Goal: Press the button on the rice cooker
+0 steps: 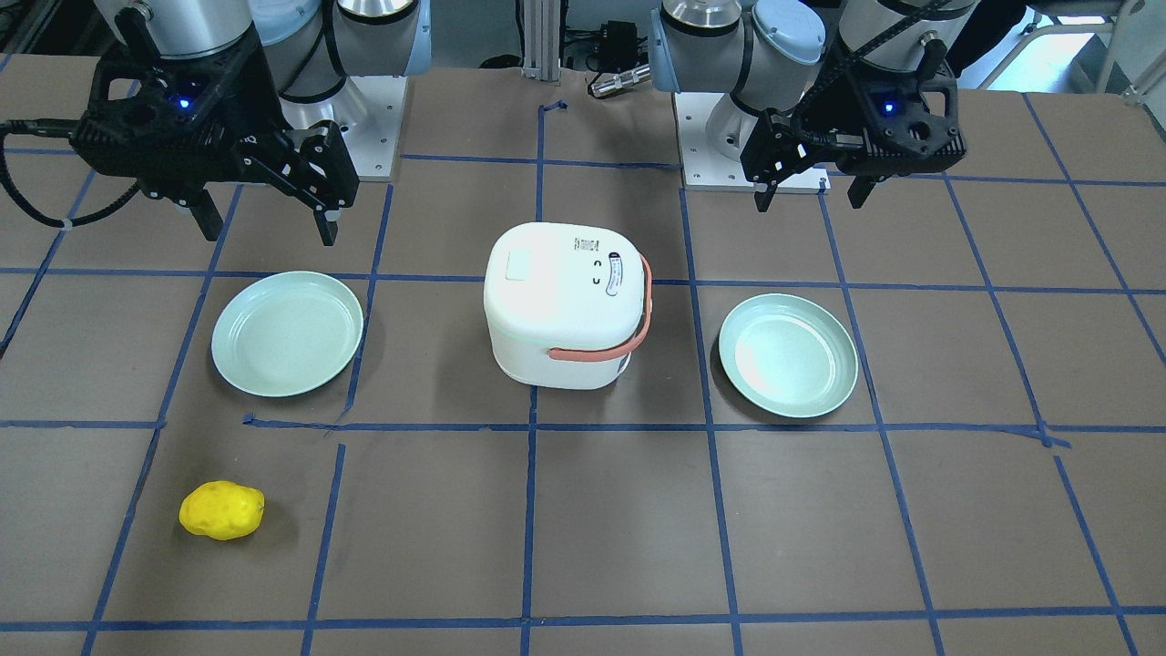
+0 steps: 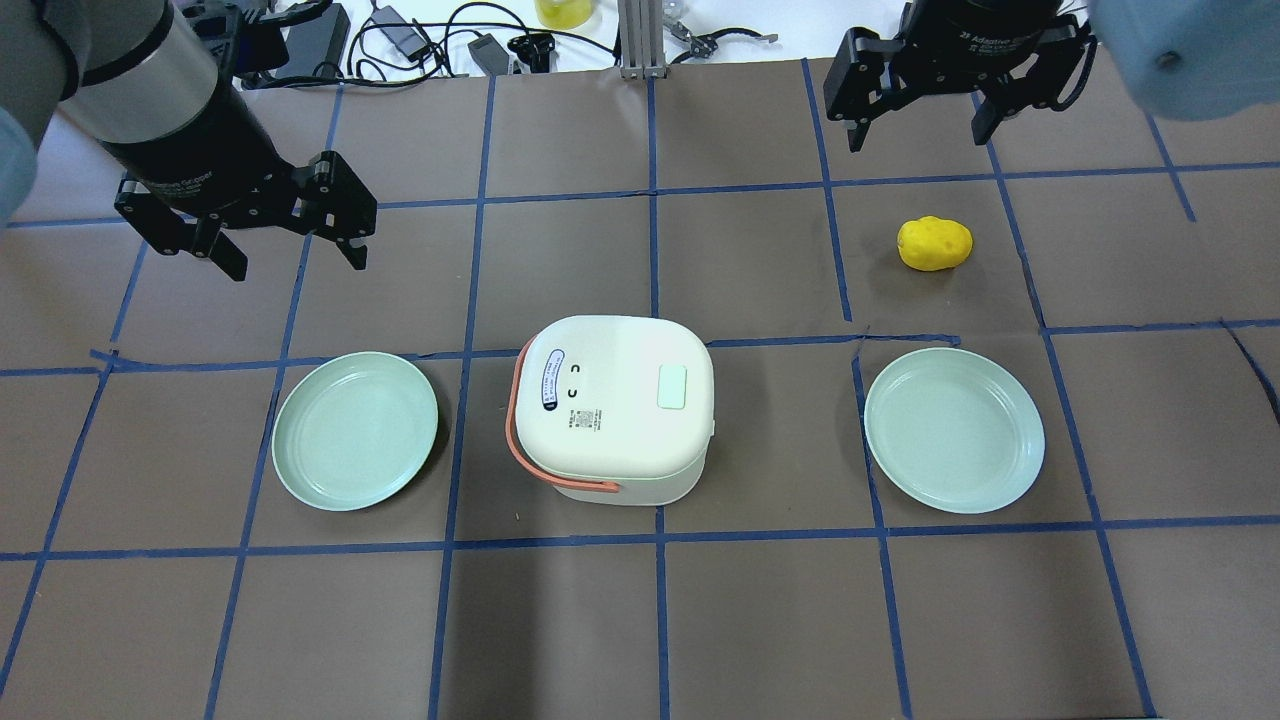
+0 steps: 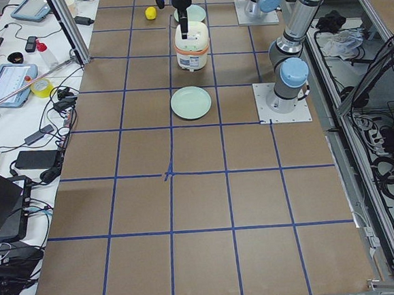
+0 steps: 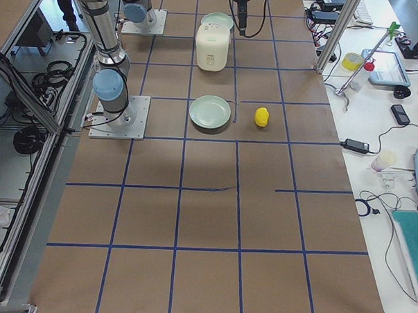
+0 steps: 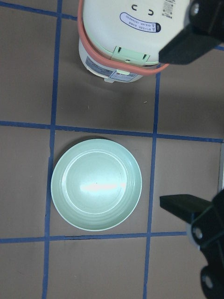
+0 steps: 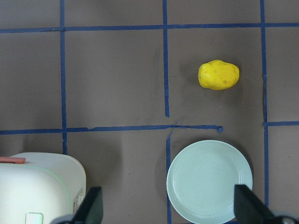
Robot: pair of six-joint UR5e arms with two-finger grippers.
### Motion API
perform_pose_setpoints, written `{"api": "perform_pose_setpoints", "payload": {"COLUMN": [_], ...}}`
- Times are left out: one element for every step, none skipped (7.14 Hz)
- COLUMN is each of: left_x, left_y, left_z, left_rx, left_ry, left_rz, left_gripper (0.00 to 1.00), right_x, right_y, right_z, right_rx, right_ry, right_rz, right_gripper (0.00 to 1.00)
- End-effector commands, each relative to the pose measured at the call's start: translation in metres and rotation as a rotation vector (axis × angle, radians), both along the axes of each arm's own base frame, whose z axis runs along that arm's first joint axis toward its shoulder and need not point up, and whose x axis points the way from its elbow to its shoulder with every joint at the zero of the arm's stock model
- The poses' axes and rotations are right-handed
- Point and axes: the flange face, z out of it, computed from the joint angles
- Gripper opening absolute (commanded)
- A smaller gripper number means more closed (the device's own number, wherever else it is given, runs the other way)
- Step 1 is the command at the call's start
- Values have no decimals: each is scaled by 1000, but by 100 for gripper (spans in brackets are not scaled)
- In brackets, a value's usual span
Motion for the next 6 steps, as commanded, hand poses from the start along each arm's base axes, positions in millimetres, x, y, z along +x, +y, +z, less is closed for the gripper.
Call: {"api": "perform_pose_setpoints", "payload": {"left_x": [0,0,0,0,0,0], "left_y": [0,0,0,0,0,0], "left_z": [0,0,0,0,0,0], "left_rx": [0,0,0,0,0,0], "left_ry": [0,0,0,0,0,0], "left_rz": [0,-1,0,-1,-1,-1], "left_gripper": [100,100,100,100,100,100], "right_x": [0,0,1,5,10,31], "right_y": [0,0,1,4,6,14], "right_z": [0,0,0,-6,-11,-22], "right_rx": [1,3,3,15,31,45], "right_ry": [1,1,0,-4,-8,-17], "right_rz": [-2,0,-2,1,1,1], "right_gripper": [100,100,100,100,100,100]}}
